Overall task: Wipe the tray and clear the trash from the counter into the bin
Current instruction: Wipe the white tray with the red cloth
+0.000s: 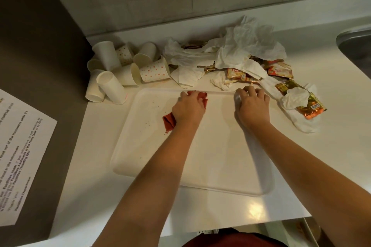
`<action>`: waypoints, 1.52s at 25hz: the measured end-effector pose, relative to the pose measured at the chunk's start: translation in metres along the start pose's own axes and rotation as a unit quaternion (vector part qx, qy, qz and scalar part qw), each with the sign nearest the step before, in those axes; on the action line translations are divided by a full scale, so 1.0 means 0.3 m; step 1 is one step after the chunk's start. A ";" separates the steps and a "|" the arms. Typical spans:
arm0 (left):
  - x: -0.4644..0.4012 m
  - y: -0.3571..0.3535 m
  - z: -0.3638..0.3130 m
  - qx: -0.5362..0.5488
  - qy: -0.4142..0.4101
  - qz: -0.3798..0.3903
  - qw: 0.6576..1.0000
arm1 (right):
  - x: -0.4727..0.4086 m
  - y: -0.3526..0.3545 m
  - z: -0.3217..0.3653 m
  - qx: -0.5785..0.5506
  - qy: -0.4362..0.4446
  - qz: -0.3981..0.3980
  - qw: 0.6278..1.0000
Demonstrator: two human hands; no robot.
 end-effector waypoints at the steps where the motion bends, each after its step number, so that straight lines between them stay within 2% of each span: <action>1: -0.009 0.011 0.042 -0.007 0.017 -0.008 1.000 | -0.002 0.002 -0.004 -0.001 -0.003 -0.001 1.000; 5: -0.039 0.046 0.218 -0.013 0.099 -0.024 0.995 | -0.002 -0.003 -0.009 -0.002 -0.009 0.005 1.000; 8: -0.037 0.068 0.226 -0.011 0.126 -0.022 0.992 | 0.004 -0.008 -0.009 0.002 -0.012 0.006 1.000; 11: 0.048 0.079 0.010 0.027 -0.001 -0.043 0.999 | 0.009 -0.005 -0.009 0.013 -0.010 0.003 1.000; 13: 0.138 0.029 -0.151 0.037 -0.106 -0.004 0.994 | 0.006 0.002 -0.008 0.010 -0.011 0.000 1.000; 15: 0.188 -0.038 -0.212 0.011 -0.152 0.035 0.988 | 0.004 0.005 -0.005 0.005 -0.013 -0.004 1.000; 20: 0.111 -0.026 -0.070 0.008 -0.061 0.002 0.998 | 0.004 0.003 -0.005 0.007 -0.009 -0.011 1.000; 26: 0.032 0.069 0.263 0.000 0.091 -0.041 0.995 | 0.010 -0.005 -0.012 0.005 -0.011 -0.011 1.000; 28: 0.027 0.080 0.314 0.046 0.130 -0.025 0.990 | 0.005 -0.002 -0.013 0.005 -0.013 -0.011 1.000; 30: 0.032 0.097 0.316 0.141 0.162 -0.017 0.976 | 0.003 -0.002 -0.015 0.017 -0.018 -0.009 1.000; 32: 0.038 0.127 0.265 0.186 0.150 -0.023 0.971 | 0.003 0.009 -0.014 0.045 -0.022 -0.022 0.998; 34: 0.055 0.132 0.207 0.186 0.120 -0.010 0.975 | 0.009 0.018 -0.005 0.064 -0.030 -0.021 0.997; 36: 0.081 0.099 0.179 0.173 0.103 0.033 0.979 | 0.015 0.026 0.030 0.042 -0.044 -0.008 0.998; 38: 0.095 0.083 0.215 0.159 0.104 0.035 0.981 | 0.014 0.022 0.112 -0.027 -0.032 0.011 0.999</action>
Point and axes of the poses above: each hand's wrist, its own x-axis away from the middle knuckle, its own y-axis out of the back of the hand, z = x × y, the point moved 10 cm from there along -x, towards the middle knuckle, and after that the axes turned 5 degrees about -z, right-handed, at the moved point
